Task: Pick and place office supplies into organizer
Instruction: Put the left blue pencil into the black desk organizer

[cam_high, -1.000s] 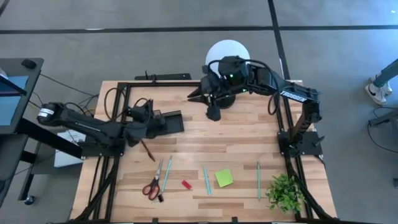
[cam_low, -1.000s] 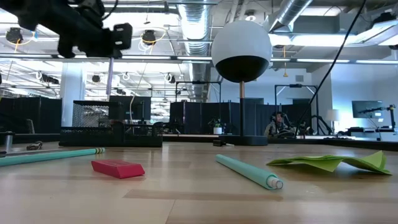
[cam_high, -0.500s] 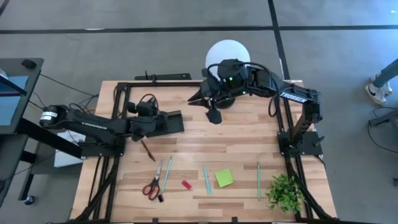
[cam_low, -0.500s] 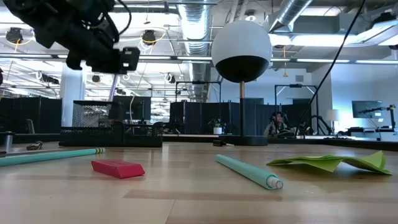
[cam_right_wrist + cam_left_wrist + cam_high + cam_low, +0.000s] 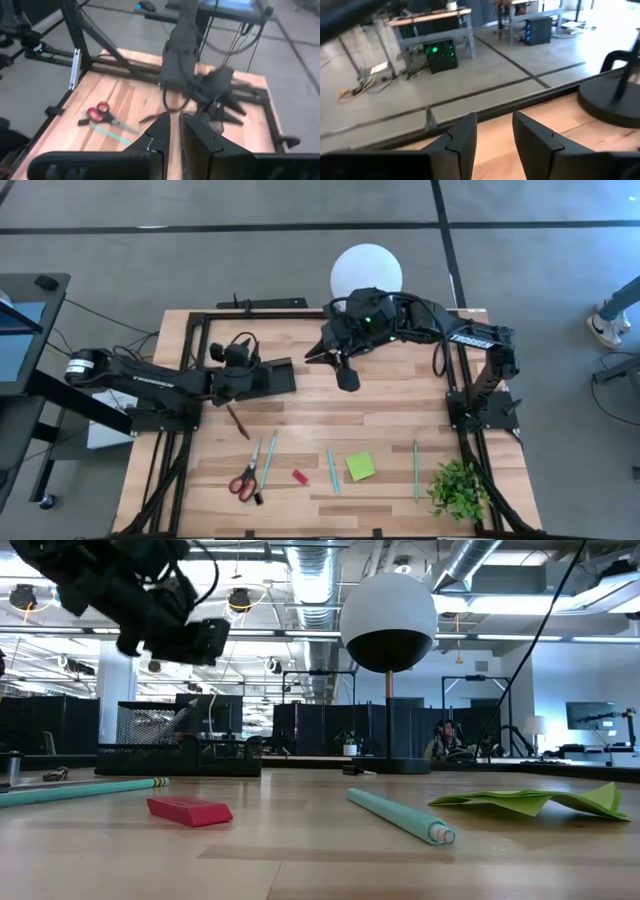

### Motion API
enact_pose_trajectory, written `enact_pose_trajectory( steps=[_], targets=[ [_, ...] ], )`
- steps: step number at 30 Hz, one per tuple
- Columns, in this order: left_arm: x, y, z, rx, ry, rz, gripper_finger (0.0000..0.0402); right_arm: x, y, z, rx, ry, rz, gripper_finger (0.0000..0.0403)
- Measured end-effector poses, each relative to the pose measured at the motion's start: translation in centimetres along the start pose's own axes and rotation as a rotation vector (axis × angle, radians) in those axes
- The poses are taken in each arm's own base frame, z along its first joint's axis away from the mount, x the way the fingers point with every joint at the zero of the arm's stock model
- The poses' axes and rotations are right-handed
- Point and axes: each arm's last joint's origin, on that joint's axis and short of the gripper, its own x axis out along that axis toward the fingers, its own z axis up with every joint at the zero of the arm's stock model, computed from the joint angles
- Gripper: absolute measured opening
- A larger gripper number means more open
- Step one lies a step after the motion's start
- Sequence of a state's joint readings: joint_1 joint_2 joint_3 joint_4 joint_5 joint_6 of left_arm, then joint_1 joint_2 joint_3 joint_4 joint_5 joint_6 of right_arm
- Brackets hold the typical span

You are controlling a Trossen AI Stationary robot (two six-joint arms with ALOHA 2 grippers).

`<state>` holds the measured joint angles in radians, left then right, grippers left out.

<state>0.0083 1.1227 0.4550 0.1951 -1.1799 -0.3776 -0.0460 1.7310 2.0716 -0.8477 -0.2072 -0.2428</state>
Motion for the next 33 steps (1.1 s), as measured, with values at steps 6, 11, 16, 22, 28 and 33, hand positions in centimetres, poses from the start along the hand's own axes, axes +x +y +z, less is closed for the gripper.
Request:
enact_pose_trajectory(
  steps=[6,11,16,22,28,33],
  targets=[
    [-3.4,0.1,6.6,0.002,-0.116,-0.081,0.0117,-1.6,0.2,-0.9,0.02,0.123,-0.07,0.0043],
    [-6.9,2.1,12.3,-0.139,-0.191,-0.208,0.0117,-4.9,1.0,-1.3,0.078,0.185,-0.122,0.0043],
    [-9.1,3.7,12.3,-0.171,-0.152,-0.407,0.0116,-7.2,3.0,-1.5,0.098,0.202,-0.082,0.0043],
    [-9.9,3.8,8.2,-0.205,0.159,-0.597,0.0116,-5.1,6.5,-4.4,0.115,0.238,0.006,0.0043],
    [-11.0,2.7,5.3,-0.149,0.325,-0.595,0.0116,-1.2,10.3,-12.3,0.203,0.358,-0.072,0.0043],
    [-12.8,0.9,4.2,-0.133,0.313,-0.648,0.0116,0.2,13.3,-18.4,0.307,0.375,-0.125,0.0043]
  ],
)
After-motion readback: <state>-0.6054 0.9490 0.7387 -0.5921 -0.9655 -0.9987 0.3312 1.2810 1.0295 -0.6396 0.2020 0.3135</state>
